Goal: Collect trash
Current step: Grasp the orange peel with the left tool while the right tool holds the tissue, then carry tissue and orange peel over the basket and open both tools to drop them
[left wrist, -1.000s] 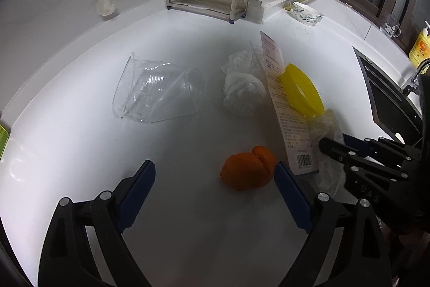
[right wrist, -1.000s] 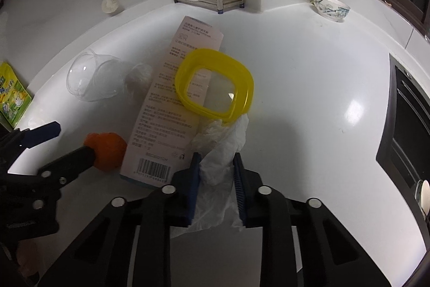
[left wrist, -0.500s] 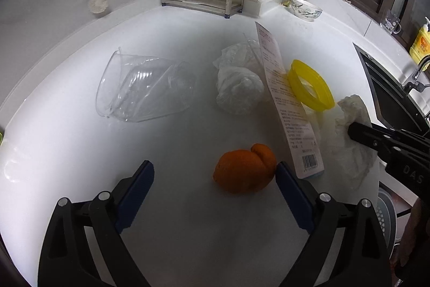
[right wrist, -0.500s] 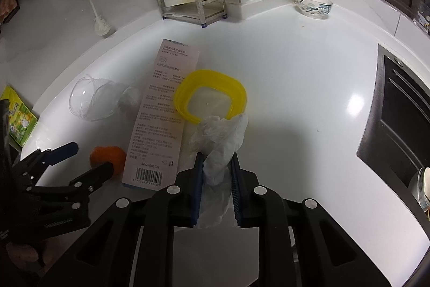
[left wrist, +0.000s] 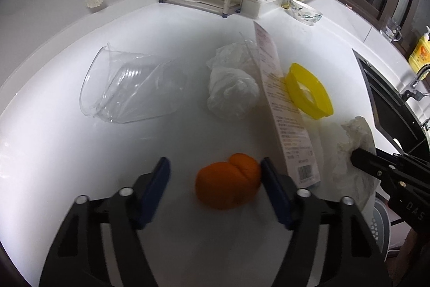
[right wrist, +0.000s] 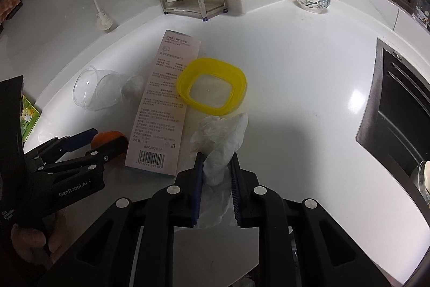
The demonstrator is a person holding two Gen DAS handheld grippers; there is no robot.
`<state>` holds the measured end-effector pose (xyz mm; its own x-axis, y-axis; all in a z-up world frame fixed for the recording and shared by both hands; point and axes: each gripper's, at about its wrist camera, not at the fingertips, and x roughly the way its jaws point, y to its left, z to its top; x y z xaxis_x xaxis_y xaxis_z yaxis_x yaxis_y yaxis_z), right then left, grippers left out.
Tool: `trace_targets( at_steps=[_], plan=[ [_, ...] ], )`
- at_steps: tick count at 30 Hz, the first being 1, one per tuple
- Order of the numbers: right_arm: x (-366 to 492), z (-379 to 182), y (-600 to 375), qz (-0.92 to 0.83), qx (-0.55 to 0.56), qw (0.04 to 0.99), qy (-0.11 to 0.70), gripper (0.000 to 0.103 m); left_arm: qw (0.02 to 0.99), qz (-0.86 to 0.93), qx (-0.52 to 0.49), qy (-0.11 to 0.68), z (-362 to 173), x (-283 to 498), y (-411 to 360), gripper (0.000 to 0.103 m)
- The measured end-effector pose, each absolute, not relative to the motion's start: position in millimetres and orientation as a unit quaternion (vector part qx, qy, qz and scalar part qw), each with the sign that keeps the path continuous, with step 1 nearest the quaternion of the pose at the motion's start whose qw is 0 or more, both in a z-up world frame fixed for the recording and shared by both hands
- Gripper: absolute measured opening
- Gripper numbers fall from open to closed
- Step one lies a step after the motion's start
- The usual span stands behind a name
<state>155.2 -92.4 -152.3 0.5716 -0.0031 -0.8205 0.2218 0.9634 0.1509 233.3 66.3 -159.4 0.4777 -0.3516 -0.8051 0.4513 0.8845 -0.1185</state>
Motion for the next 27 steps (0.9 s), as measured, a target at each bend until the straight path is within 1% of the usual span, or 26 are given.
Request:
trace_targets(
  at_steps=[2,4,8,17,27],
  plan=[
    [154.5,-151.7,-92.8,-0.065,0.118,0.879,0.457,0.019,0.856,-0.239,0.053,0.454,-157.5,231.0,65.2,0.049],
    [154.0,-151.5,-93.0,-0.065,0.119,0.879,0.457,0.019,0.855,-0.243,0.052,0.456,-155.0,229.1,63.9,0.042],
    [151.8,-151.0,-93.3,-0.063,0.123,0.879,0.456,0.019,0.854,-0.242,0.048,0.458,-150.1,226.1,65.6,0.034],
    [145.5,-149.7,-90.3,-0.059,0.124,0.880,0.454,0.019,0.855,-0.228,0.028,0.465,-141.4,227.0,85.5,0.025],
    [140.8,-145.2,-83.7,-0.044,0.121,0.885,0.447,0.019,0.860,-0.221,0.018,0.460,-127.5,220.8,97.7,0.022]
  ],
)
